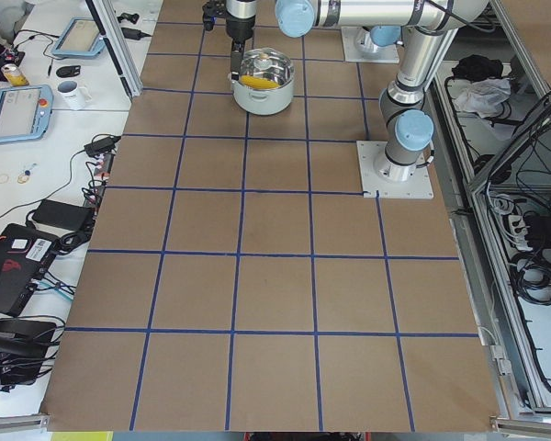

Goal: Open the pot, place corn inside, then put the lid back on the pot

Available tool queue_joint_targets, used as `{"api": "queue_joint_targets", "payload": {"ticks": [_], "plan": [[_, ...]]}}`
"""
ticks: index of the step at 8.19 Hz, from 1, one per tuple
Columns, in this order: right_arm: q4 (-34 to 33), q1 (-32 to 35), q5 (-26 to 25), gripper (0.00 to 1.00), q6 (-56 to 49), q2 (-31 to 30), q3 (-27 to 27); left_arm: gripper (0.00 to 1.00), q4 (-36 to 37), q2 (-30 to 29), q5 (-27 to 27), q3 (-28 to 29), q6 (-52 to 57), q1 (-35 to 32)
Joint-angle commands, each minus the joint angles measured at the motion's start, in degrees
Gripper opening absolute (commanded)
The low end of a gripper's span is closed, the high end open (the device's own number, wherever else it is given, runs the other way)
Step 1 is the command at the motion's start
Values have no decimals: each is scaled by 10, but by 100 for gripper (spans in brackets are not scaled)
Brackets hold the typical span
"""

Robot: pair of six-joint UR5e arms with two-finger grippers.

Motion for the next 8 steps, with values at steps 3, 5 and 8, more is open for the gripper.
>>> {"api": "queue_joint_targets", "payload": {"ticks": [3, 5, 8], "plan": [[3, -23, 6, 100, -16, -8, 4, 100, 5, -8, -4, 0, -4, 1], [4, -19, 7, 100, 78, -8, 2, 100, 5, -4, 0, 0, -5, 0], [2, 7, 5, 100, 120, -5, -1, 100, 5, -7, -4, -10, -5, 0]]}}
